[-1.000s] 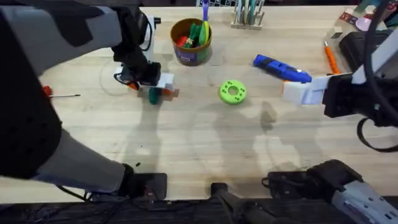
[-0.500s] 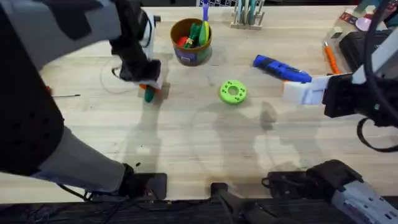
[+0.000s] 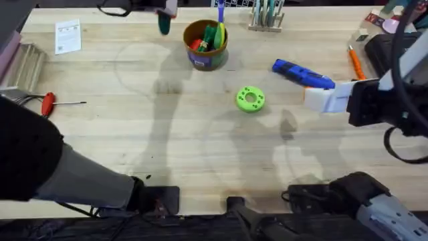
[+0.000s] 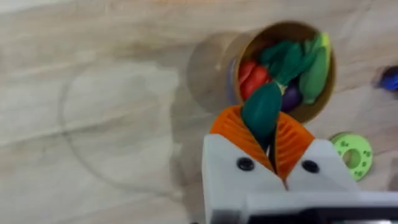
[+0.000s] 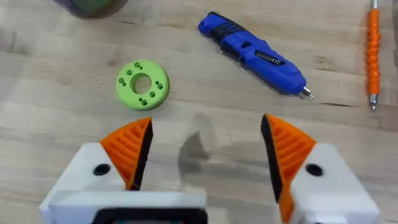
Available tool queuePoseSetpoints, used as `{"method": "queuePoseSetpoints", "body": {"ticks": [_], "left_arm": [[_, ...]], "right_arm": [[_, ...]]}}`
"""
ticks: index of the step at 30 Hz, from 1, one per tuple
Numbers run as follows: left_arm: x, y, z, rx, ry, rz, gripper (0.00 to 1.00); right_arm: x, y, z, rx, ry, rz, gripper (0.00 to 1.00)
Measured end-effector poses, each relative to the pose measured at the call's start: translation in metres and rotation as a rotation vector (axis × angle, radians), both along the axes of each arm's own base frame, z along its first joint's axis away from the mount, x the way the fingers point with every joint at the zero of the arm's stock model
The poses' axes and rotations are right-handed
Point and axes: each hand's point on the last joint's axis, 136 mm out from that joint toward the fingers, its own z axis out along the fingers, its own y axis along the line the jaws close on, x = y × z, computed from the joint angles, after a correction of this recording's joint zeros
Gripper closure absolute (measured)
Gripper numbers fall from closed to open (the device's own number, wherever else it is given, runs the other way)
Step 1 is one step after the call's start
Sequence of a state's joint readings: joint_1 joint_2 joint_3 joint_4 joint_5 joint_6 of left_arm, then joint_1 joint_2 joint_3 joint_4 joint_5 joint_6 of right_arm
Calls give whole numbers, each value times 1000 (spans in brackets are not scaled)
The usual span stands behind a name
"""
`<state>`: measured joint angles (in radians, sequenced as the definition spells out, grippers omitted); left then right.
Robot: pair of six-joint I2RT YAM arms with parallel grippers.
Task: Pick up the gripper from the table and insert it into the empty holder that is missing its gripper. Then pick up a screw, insert it into the mounting hole, and use the screwdriver to tighten it. Finally, clean up the table by picking up the vegetable and placing it into the bucket.
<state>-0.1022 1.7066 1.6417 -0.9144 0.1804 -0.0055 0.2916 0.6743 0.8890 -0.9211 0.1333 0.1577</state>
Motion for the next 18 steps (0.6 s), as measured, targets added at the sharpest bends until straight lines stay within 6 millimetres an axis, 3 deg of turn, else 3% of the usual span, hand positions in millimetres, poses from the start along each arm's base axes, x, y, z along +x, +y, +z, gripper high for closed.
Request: {"method": "queuePoseSetpoints", "body": {"ticks": [6, 11, 16, 17, 18], "left_arm": [[20, -32, -1, -47, -64, -72, 977], [30, -57, -28, -60, -32, -125, 977], [33, -62, -53, -55, 20, -132, 977], [33, -62, -55, -53, 24, -133, 936], [33, -61, -56, -54, 25, -131, 809]], "right_arm": [[0, 0, 0, 0, 0, 0, 22], [0, 0, 0, 0, 0, 0, 23], [0, 0, 0, 0, 0, 0, 23], [0, 0, 0, 0, 0, 0, 23], [0, 0, 0, 0, 0, 0, 22]]}}
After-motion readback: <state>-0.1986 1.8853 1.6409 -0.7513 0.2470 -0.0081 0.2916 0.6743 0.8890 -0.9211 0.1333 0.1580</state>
